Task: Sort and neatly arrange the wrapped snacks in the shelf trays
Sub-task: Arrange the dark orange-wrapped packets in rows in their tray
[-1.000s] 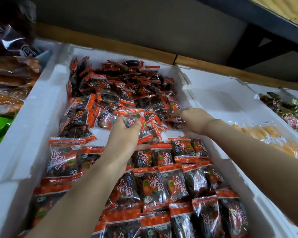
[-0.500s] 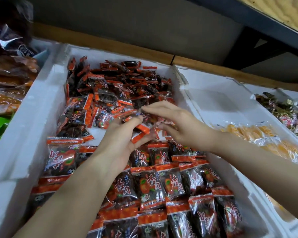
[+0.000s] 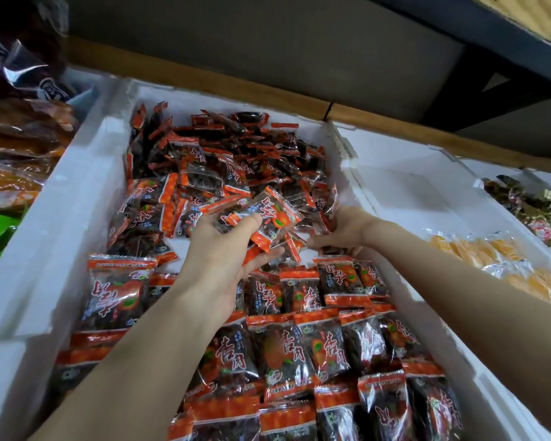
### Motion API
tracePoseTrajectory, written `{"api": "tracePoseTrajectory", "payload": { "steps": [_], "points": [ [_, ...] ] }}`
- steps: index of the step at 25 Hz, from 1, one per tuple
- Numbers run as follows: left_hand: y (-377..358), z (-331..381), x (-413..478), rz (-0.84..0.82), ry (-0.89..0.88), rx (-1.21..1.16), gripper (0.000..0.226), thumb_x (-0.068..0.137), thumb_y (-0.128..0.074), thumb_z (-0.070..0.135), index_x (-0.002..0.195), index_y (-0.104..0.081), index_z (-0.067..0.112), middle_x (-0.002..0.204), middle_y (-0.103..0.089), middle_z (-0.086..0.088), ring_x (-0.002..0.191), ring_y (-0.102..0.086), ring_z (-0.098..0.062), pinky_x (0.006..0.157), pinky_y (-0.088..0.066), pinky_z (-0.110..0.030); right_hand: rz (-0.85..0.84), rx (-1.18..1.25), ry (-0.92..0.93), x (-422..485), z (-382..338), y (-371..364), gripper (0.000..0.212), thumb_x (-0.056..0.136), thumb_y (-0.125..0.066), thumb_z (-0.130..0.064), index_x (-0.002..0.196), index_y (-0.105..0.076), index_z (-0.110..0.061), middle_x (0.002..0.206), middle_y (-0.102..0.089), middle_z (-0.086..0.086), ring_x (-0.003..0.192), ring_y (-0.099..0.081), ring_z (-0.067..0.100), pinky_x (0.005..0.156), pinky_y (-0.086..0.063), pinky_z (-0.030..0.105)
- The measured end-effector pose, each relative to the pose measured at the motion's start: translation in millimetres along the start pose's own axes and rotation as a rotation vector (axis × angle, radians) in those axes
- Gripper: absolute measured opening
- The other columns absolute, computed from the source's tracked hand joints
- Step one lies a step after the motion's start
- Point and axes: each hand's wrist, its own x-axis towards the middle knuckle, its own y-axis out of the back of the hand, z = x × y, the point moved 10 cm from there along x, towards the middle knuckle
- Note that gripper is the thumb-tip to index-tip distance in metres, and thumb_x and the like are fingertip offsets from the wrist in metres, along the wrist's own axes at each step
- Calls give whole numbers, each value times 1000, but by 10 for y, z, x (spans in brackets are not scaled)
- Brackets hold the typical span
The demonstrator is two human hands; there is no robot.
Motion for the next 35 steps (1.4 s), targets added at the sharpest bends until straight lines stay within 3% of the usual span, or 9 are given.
{"api": "tracePoseTrajectory", "payload": {
  "steps": [4,6,11,18,22,25,28,30,35],
  "points": [
    [-15,-7,-10,10,-5,-19,24,89,-63,7,107,-51,18,122,-54,-8,75,-71,-18,70,-60,-38,58,90,156,40,-49,69,54,70,-80,-36,110,-61,-5,101,-63,7,100,-60,25,89,-47,32],
    [-19,-15,-15,12,-6,-8,33,88,-63,7,118,-50,14,121,-55,-9,68,-71,-15,67,-61,-36,65,144,199,33,-59,76,57,68,-83,-30,114,-57,-8,100,-58,3,103,-58,24,88,-46,28],
    [12,4,2,24,-9,-9,41,87,-65,8,124,-48,13,126,-56,-12,61,-71,-18,82,-56,-44,-32,-169,70,158,-17,-39,64,72,-73,-48,117,-58,-5,101,-65,7,92,-60,22,82,-49,28],
    [23,-41,39,13,-4,28,37,87,-66,9,121,-51,12,124,-57,-13,78,-72,-22,62,-59,-33,40,-15,327,22,-130,20,60,73,-74,-1,125,-48,-15,116,-58,4,88,-54,14,73,-44,19],
    [42,-37,70,30,-15,32,39,86,-67,9,121,-50,15,127,-54,-12,70,-72,-19,59,-59,-32,4,-277,388,8,-116,75,65,72,-77,-7,131,-51,-20,132,-53,3,121,-48,23,99,-37,26],
    [52,-43,77,34,-23,44,39,86,-67,9,121,-51,15,127,-54,-12,77,-71,-22,59,-58,-32,-11,-220,386,-78,-113,32,46,85,-66,-14,129,-54,-20,130,-55,4,117,-51,21,86,-32,16],
    [36,-43,63,25,-28,41,34,86,-66,8,116,-52,13,125,-56,-12,88,-68,-25,57,-58,-31,96,-208,390,-144,-151,76,35,88,-57,-5,120,-58,-18,118,-61,6,109,-56,24,86,-40,24],
    [46,-22,62,29,-29,29,33,87,-66,8,115,-51,14,126,-56,-12,75,-72,-21,63,-58,-36,233,-109,445,-181,-309,243,30,90,-56,-6,119,-56,-13,114,-64,6,106,-58,23,89,-45,31],
    [58,16,42,38,-38,32,20,88,-64,7,100,-53,17,117,-61,-9,85,-68,-23,59,-59,-33,237,-196,495,-89,-645,100,57,85,-65,-21,136,-38,-19,113,-64,7,103,-59,26,84,-47,35]
  ]
}}
